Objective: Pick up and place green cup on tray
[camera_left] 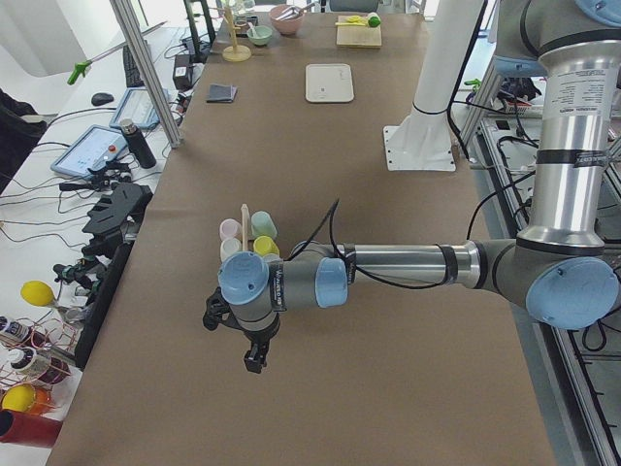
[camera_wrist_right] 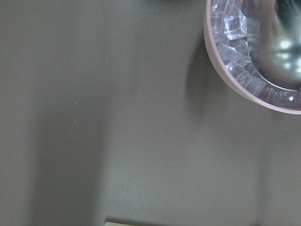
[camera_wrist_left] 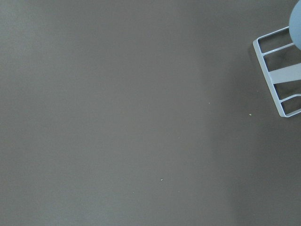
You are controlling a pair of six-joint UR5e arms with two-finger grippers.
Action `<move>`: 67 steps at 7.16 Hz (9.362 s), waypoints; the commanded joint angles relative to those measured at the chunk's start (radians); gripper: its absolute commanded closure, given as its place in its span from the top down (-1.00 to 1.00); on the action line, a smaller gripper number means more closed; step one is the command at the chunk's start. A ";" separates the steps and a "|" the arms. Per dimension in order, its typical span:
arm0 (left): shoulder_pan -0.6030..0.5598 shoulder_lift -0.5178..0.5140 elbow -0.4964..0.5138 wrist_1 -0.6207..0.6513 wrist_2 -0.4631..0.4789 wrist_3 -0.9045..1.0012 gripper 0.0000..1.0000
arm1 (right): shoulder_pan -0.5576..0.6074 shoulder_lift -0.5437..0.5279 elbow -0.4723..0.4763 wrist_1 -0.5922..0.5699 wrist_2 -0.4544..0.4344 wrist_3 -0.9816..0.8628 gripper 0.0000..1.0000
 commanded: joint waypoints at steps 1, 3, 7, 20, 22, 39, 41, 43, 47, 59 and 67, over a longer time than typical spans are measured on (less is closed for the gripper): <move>-0.003 0.024 -0.007 -0.004 -0.002 0.003 0.96 | 0.000 0.000 -0.001 0.001 0.002 0.000 1.00; 0.001 0.025 -0.013 -0.006 0.007 0.003 0.96 | 0.000 -0.002 -0.001 0.001 -0.002 -0.002 1.00; -0.003 0.039 -0.036 -0.006 -0.002 0.007 0.96 | 0.000 -0.002 -0.027 0.001 -0.007 0.008 1.00; -0.008 0.114 -0.164 -0.001 0.004 0.002 0.96 | -0.292 0.187 -0.132 0.173 0.233 0.583 1.00; 0.001 0.156 -0.245 0.003 0.022 0.000 0.96 | -0.421 0.205 -0.167 0.373 0.219 0.772 1.00; 0.711 -0.435 -0.529 0.976 0.736 -0.035 0.88 | -0.561 0.120 -0.175 0.598 0.118 0.828 -1.00; 0.716 -0.439 -0.507 0.974 0.708 0.013 0.94 | -0.563 0.158 -0.162 0.589 0.136 0.842 -1.00; 0.719 -0.438 -0.510 0.947 0.682 0.010 0.94 | -0.584 0.321 -0.159 0.453 0.141 0.906 -1.00; 0.919 -0.398 -0.579 0.865 0.800 0.016 0.94 | -0.838 0.686 -0.179 0.288 -0.046 1.190 -1.00; 1.281 -0.202 -0.507 0.586 1.418 0.172 0.94 | -0.873 0.809 -0.184 0.175 -0.153 1.246 1.00; 1.299 -0.202 -0.348 0.543 1.613 0.172 0.95 | -0.306 0.444 -0.101 -0.083 0.059 0.198 1.00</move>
